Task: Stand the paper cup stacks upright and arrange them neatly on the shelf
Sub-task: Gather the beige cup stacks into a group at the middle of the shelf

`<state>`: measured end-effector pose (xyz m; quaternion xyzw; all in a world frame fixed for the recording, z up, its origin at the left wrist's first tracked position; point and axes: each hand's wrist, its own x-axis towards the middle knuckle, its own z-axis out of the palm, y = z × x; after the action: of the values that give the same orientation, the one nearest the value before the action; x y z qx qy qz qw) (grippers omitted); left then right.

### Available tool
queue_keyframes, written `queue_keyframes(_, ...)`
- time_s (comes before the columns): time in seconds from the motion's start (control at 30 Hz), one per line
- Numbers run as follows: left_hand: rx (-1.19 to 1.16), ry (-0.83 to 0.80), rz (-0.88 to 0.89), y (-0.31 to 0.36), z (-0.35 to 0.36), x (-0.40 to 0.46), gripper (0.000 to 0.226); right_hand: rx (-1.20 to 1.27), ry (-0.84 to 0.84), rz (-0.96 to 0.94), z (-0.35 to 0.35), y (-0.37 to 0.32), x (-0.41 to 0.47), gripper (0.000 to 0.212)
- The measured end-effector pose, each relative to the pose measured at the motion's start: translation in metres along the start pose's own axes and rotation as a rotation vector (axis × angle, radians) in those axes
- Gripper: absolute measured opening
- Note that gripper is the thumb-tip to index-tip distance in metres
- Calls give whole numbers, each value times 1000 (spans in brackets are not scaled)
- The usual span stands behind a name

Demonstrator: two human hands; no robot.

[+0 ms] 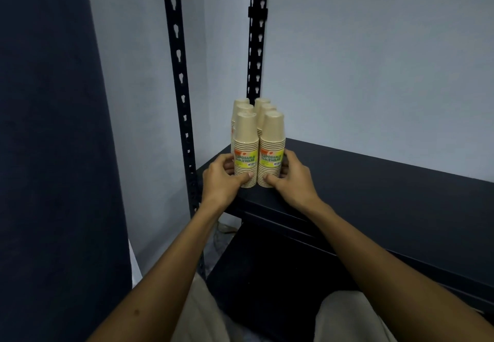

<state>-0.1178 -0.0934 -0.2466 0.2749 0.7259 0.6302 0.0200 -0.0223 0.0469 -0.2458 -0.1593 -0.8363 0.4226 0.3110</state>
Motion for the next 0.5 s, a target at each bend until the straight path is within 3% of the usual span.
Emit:
queue_keyframes(0.27, 81, -100, 77, 11, 16, -5, 53, -12, 30, 14, -29, 8, -11, 66)
queue_keyframes(0.5, 42, -269, 128, 26, 79, -6, 50, -67, 138, 70, -91, 30, -32, 63)
